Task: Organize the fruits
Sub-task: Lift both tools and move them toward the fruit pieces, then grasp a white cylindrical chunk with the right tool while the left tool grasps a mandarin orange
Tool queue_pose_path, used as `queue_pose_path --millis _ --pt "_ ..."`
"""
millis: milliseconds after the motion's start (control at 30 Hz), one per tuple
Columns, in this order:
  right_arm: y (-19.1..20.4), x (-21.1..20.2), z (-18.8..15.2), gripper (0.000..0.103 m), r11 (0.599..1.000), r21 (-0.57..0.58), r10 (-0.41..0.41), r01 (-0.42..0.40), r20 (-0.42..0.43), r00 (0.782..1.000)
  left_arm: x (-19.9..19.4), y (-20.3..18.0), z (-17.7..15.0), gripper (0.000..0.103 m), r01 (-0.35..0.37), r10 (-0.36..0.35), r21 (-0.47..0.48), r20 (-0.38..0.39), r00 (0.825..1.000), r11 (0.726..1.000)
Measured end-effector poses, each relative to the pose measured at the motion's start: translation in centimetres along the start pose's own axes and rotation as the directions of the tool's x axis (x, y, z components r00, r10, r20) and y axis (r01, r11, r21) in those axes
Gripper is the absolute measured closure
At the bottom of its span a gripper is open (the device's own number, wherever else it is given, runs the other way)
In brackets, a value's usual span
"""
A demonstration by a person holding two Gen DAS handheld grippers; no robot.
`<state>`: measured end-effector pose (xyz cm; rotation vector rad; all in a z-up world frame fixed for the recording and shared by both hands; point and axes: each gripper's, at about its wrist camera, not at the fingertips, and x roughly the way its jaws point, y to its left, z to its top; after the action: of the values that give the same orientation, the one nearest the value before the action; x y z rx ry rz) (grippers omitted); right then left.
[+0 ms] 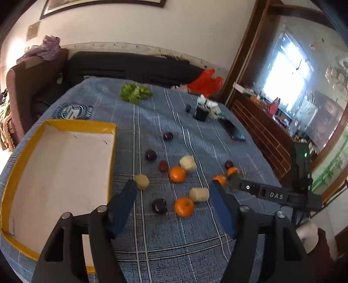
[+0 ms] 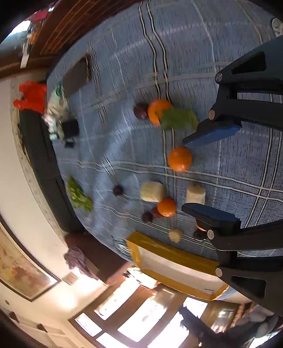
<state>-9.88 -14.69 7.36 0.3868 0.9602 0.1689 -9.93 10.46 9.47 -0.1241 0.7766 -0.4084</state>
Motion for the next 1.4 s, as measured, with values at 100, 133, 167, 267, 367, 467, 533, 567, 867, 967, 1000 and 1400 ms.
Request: queue_pose_path --millis 100,133,167,267,367,467,533,567,867,967,1000,1400 --pt "1.3 1.9 -0.6 0.045 0.998 -0.052 0.038 -0.040 -0.040 0.998 1.9 -0.2 -0.9 0.041 -0.002 0.003 0.032 -0.035 0.999 0.999" --pt "1.9 2.7 -0.8 0.045 0.996 -0.073 0.038 -0.041 -0.052 0.998 2.4 -0.1 -1.1 0.041 0.004 -0.003 0.035 -0.045 0.999 0.999" --pt "2.3 3.4 -1.0 0.045 0.996 -0.083 0.034 -0.039 -0.060 0.998 2.5 0.3 -1.1 0.041 0.006 -0.005 0.036 -0.052 0.999 0.999" --pt "3.3 5.2 -1.2 0.045 0.995 -0.099 0.023 -0.031 -0.087 0.996 2.7 0.8 -1.7 0.041 0.012 -0.006 0.068 -0.076 0.997 0.998" --pt "3.9 6.8 -1.1 0.045 0.993 -0.115 -0.008 -0.003 -0.097 0.995 2.8 0.8 -2.0 0.041 0.027 -0.017 0.103 -0.097 0.995 0.994" --pt "3.6 8.0 -1.1 0.059 0.996 -0.095 -0.010 -0.001 -0.117 0.993 3.2 0.1 -2.3 0.041 0.050 -0.035 0.132 -0.111 0.993 0.990" --pt "3.3 8.0 -1.2 0.064 0.997 -0.082 0.000 -0.009 -0.111 0.994 3.7 -0.6 -2.2 0.041 0.063 -0.044 0.161 -0.122 0.992 0.985" --pt "3.1 7.9 -1.2 0.065 0.997 -0.068 0.013 -0.020 -0.112 0.994 4.0 -1.0 -2.2 0.041 0.068 -0.046 0.177 -0.127 0.991 0.982" --pt "0.6 4.1 -2.0 0.065 1.000 0.023 0.020 -0.019 -0.040 0.999 8.4 -4.5 -1.7 0.041 0.134 -0.068 0.319 -0.211 0.975 0.938" --pt "0.0 3.4 -2.1 0.065 0.999 0.032 0.011 -0.010 -0.034 0.999 9.8 -5.2 -1.8 0.041 0.145 -0.053 0.363 -0.250 0.967 0.920" --pt "-0.2 3.3 -2.1 0.065 0.999 0.034 0.008 -0.007 -0.035 0.999 10.0 -5.4 -1.7 0.041 0.127 -0.032 0.385 -0.245 0.969 0.914" --pt "0.0 3.0 -2.4 0.065 0.999 0.043 0.017 -0.016 -0.033 0.999 12.5 -4.1 -2.1 0.063 0.021 0.106 0.437 -0.264 0.959 0.899"
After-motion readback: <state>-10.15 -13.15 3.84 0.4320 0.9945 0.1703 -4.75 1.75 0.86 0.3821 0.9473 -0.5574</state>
